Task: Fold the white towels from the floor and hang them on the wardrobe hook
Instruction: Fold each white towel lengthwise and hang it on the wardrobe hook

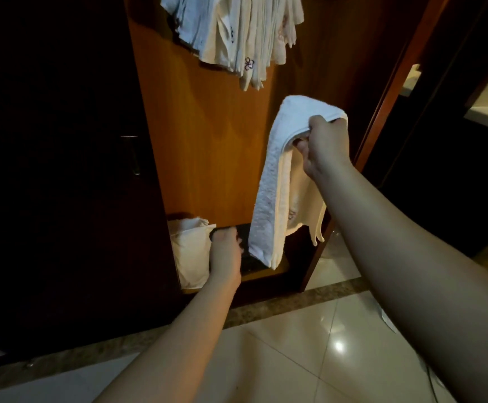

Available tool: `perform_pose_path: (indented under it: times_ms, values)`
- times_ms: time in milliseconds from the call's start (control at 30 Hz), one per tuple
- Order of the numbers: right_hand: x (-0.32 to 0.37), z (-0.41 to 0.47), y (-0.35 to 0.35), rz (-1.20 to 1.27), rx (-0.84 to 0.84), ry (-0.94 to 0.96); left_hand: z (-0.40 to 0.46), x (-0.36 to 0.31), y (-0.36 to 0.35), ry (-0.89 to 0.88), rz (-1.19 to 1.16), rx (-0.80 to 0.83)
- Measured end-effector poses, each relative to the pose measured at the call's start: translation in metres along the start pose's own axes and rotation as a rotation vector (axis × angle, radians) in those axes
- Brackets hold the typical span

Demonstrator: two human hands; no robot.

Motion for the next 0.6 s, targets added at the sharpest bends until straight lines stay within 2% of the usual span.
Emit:
perform_pose_path:
  times_ms: [67, 133, 233, 300, 367, 433, 533, 600]
  values:
    - [0.003, -0.002, -0.007, -0.005, -0.007, 0.006, -0.026, -0.021, -0.021, -0.111, -0.06, 0.284]
    - [0.006, -0.005, -0.013, -0.044, -0.003, 0.023, -0.049, -0.041, -0.045, -0.178, -0.024, 0.556]
    - [0.012, -0.01, -0.024, -0.058, 0.023, 0.015, -0.065, -0.067, -0.077, -0.213, -0.009, 0.752]
    - [0.018, -0.014, -0.031, -0.008, 0.056, 0.01, -0.067, -0.084, -0.093, -0.219, -0.09, 0.794]
    - [0.026, -0.019, -0.037, -0.004, 0.059, 0.011, -0.07, -0.096, -0.103, -0.217, -0.112, 0.745]
    - [0.033, -0.02, -0.041, 0.015, 0.069, 0.028, -0.068, -0.103, -0.113, -0.196, -0.14, 0.766]
    - [0.045, -0.02, -0.042, -0.009, 0.055, 0.083, -0.06, -0.121, -0.122, -0.206, -0.401, 0.807]
    - [0.05, -0.019, -0.039, -0.074, 0.035, 0.129, -0.054, -0.137, -0.12, -0.2, -0.58, 0.736]
Point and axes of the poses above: each hand's wrist, its own z-axis towards the middle knuckle, its own y-axis out of the back of the hand, x = y × z, the point moved 2 cm from there along z, towards the middle knuckle, and after that the axes turned 11 degrees about -z, right-handed, at the moved point
